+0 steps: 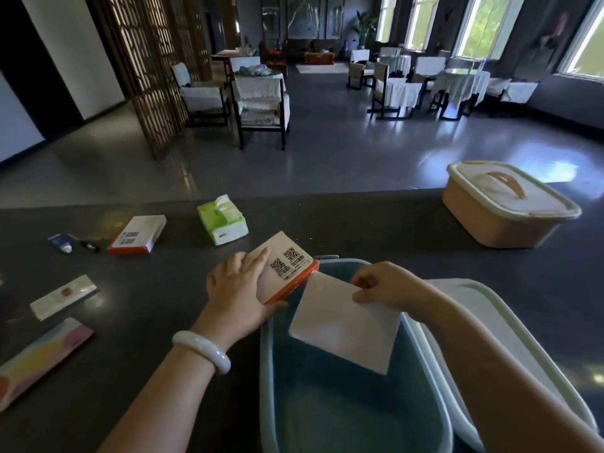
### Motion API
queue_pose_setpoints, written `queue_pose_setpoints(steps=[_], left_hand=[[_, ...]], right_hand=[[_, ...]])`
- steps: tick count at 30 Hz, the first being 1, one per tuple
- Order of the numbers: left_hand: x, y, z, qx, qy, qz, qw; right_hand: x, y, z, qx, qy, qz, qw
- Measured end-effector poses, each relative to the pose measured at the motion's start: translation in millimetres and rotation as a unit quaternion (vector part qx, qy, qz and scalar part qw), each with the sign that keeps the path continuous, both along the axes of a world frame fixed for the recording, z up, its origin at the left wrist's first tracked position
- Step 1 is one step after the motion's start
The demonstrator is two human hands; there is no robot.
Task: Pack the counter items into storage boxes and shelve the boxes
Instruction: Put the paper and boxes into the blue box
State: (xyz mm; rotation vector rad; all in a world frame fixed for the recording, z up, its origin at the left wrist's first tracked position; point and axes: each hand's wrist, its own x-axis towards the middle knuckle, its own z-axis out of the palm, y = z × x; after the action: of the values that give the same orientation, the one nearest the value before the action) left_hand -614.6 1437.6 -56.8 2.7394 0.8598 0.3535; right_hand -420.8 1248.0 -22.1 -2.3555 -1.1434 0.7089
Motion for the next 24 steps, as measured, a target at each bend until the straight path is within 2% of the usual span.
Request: queue_pose_setpoints(steps=[7,11,20,24], left_hand=[[-2.4,-3.4,-9.1,0.026,0.003,0.024,0.999],[5.4,2.6,-9.1,0.061,0.018,0.009,0.998],[7.5,11.5,-11.4,0.021,-0.015,-0.038,0.999],[8.4,13.9,-10.7,0.001,-0.026,-0.056,0.998]], right_hand=[[3.9,35.5,-34.4,-0.088,-0.011,0.121,0.989],[9.4,52.5,-45.6,-0.110,-0.007,0.124,0.986],[22.2,69.4,-66.9,-0.135,0.019,0.110,0.984],[24.8,74.1,-74.9,-0.156,-0.026,0.106,0.982]])
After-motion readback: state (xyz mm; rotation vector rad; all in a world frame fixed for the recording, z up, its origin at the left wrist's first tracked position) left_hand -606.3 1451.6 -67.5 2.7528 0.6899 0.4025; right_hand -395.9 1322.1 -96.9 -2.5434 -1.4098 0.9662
